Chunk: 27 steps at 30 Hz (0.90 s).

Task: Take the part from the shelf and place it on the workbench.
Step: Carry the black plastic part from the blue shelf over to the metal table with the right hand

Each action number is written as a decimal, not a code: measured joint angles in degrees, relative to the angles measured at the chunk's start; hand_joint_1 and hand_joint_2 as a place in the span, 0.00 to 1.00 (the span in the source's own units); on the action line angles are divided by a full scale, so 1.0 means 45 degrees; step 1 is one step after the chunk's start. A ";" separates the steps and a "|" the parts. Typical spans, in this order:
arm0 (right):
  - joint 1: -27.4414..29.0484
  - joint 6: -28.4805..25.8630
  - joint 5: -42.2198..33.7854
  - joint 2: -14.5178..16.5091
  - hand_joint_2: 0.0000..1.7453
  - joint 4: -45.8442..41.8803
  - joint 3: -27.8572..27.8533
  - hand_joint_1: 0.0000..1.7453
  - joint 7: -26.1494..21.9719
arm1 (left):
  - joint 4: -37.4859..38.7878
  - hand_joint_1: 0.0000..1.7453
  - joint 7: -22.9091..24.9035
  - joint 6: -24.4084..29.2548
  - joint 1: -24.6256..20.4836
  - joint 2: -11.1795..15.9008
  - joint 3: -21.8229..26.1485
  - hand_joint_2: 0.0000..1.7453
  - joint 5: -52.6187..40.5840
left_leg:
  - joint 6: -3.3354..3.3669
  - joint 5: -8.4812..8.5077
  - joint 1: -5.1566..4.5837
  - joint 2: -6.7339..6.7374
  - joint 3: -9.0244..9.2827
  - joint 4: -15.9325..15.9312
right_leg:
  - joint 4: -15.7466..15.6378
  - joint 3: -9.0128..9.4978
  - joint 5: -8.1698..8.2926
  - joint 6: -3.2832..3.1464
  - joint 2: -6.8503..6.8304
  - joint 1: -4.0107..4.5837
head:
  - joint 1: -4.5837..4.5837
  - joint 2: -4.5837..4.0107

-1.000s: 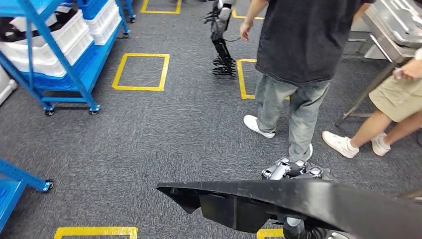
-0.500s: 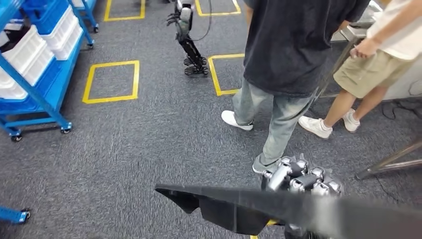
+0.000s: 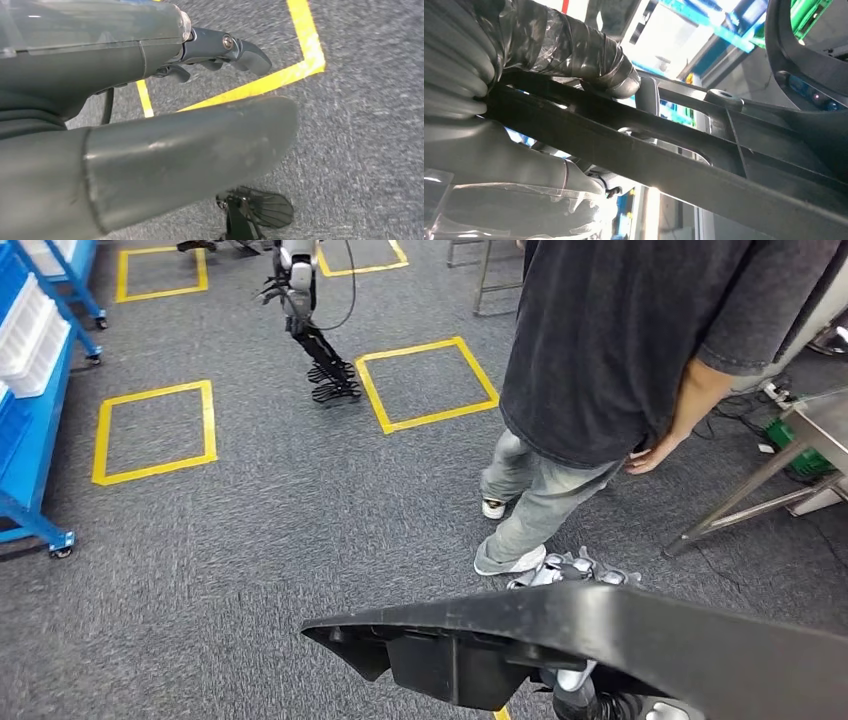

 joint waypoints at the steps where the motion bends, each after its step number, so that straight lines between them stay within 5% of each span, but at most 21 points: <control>1: 0.0022 0.0016 -0.0002 -0.0001 1.00 0.0029 0.0000 0.99 -0.0010 | 0.0001 0.00 0.0010 -0.0015 0.0030 -0.0002 0.0000 0.00 -0.0024 | 0.0032 -0.0018 -0.0032 0.0177 -0.0003 0.0002 | 0.0900 -0.0464 -0.0434 0.0048 -0.0317 -0.0012 | 0.0002 0.0000; 3: 0.0151 0.0073 -0.0015 -0.0009 1.00 0.0102 0.0000 0.99 -0.0039 | 0.0004 0.00 0.0055 -0.0040 0.0097 -0.0008 0.0001 0.00 -0.0068 | 0.0050 -0.0065 -0.0078 0.0556 0.0011 0.0005 | 0.2224 -0.1171 -0.0853 0.0092 -0.0542 -0.0043 | 0.0000 0.0000; 4: 0.0226 0.0120 -0.0023 -0.0015 1.00 0.0135 0.0000 0.99 -0.0051 | 0.0004 0.00 0.0078 -0.0045 0.0109 -0.0008 0.0002 0.00 -0.0078 | 0.0042 -0.0095 -0.0086 0.0734 0.0039 0.0004 | 0.2201 -0.1181 -0.0676 0.0076 -0.0575 -0.0040 | 0.0001 -0.0001; 6: 0.0320 0.0212 -0.0038 -0.0023 1.00 0.0175 0.0000 0.99 -0.0069 | 0.0001 0.00 0.0102 -0.0047 0.0095 -0.0013 0.0005 0.00 -0.0084 | 0.0013 -0.0164 -0.0091 0.1033 0.0156 -0.0020 | 0.0787 -0.0451 0.0182 -0.0036 -0.0776 0.0009 | 0.0001 -0.0001; 7: 0.0333 0.0243 -0.0040 -0.0024 1.00 0.0181 0.0000 0.99 -0.0078 | 0.0000 0.00 0.0107 -0.0050 0.0086 -0.0023 0.0004 0.00 -0.0086 | -0.0016 -0.0206 -0.0101 0.1162 0.0245 -0.0043 | -0.0185 0.0063 0.0540 -0.0135 -0.1128 0.0090 | 0.0002 -0.0001; 10: 0.0351 0.0259 -0.0027 -0.0023 1.00 0.0181 0.0002 0.99 -0.0068 | 0.0001 0.00 0.0119 -0.0095 0.0083 -0.0062 0.0001 0.00 -0.0140 | -0.0178 -0.0323 -0.0127 0.1524 0.0440 -0.0122 | -0.1520 0.0731 0.0783 -0.0362 -0.1694 0.0338 | 0.0000 -0.0001; 12: 0.0382 0.0270 0.0019 -0.0022 1.00 0.0182 0.0021 0.99 -0.0003 | 0.0001 0.00 0.0129 -0.0144 0.0059 -0.0089 0.0001 0.00 -0.0223 | -0.0314 -0.0398 -0.0107 0.1718 0.0531 -0.0134 | -0.1603 0.0761 0.0843 -0.0436 -0.1342 0.0316 | -0.0001 -0.0001; 14: 0.0403 0.0279 0.0083 -0.0017 1.00 0.0186 0.0061 0.99 0.0040 | 0.0000 0.00 0.0141 -0.0159 0.0020 -0.0120 -0.0002 0.00 -0.0280 | -0.0398 -0.0772 -0.0087 0.1300 0.0364 0.0380 | -0.1770 0.0878 0.0949 -0.0552 -0.1041 0.0222 | -0.0002 0.0000; 17: 0.0491 0.0198 0.0232 -0.0018 1.00 0.0254 0.0096 0.99 0.0034 | 0.0000 0.00 0.0191 -0.0130 0.0065 -0.0131 -0.0001 0.00 -0.0307 | -0.0433 -0.1912 -0.0076 0.0440 -0.0919 0.2883 | -0.1795 0.0935 0.0964 -0.0689 -0.0583 0.0195 | -0.0010 0.0000; 19: 0.0580 0.0159 0.0270 -0.0023 1.00 0.0330 0.0097 0.99 0.0021 | 0.0000 0.00 0.0210 -0.0118 0.0115 -0.0132 0.0000 0.00 -0.0307 | -0.0448 -0.1845 -0.0079 0.0332 -0.1490 0.3642 | -0.1758 0.0973 0.0919 -0.0698 -0.0205 0.0201 | -0.0010 0.0000; 21: 0.0617 0.0154 0.0268 -0.0026 1.00 0.0387 0.0097 0.99 0.0012 | 0.0000 0.00 0.0213 -0.0118 0.0127 -0.0134 0.0000 0.00 -0.0307 | -0.0410 -0.0835 -0.0074 0.0210 -0.1086 0.2368 | -0.1704 0.1055 0.0845 -0.0651 0.0156 0.0196 | -0.0010 -0.0001; 23: 0.0621 0.0164 0.0268 -0.0028 1.00 0.0424 0.0097 0.99 0.0010 | 0.0000 0.00 0.0211 -0.0118 0.0120 -0.0127 0.0000 0.00 -0.0307 | -0.0334 -0.0051 -0.0071 -0.0291 -0.0364 0.0635 | -0.1644 0.1110 0.0760 -0.0551 0.0467 0.0190 | -0.0007 -0.0001; 25: 0.0623 0.0187 0.0270 -0.0029 1.00 0.0443 0.0097 0.99 0.0007 | 0.0000 0.00 0.0209 -0.0123 0.0094 -0.0126 0.0001 0.00 -0.0304 | -0.0259 0.0083 -0.0108 -0.0561 -0.0080 -0.0026 | -0.1613 0.1062 0.0727 -0.0399 0.0712 0.0138 | -0.0007 0.0000; 27: 0.0620 0.0189 0.0335 -0.0027 1.00 0.0447 0.0098 0.99 0.0005 | 0.0000 0.00 0.0206 -0.0161 0.0058 -0.0137 0.0007 0.00 -0.0271 | -0.0153 0.0123 -0.0112 -0.0310 -0.0049 -0.0105 | -0.1605 0.0995 0.0732 -0.0254 0.0863 0.0095 | -0.0010 0.0000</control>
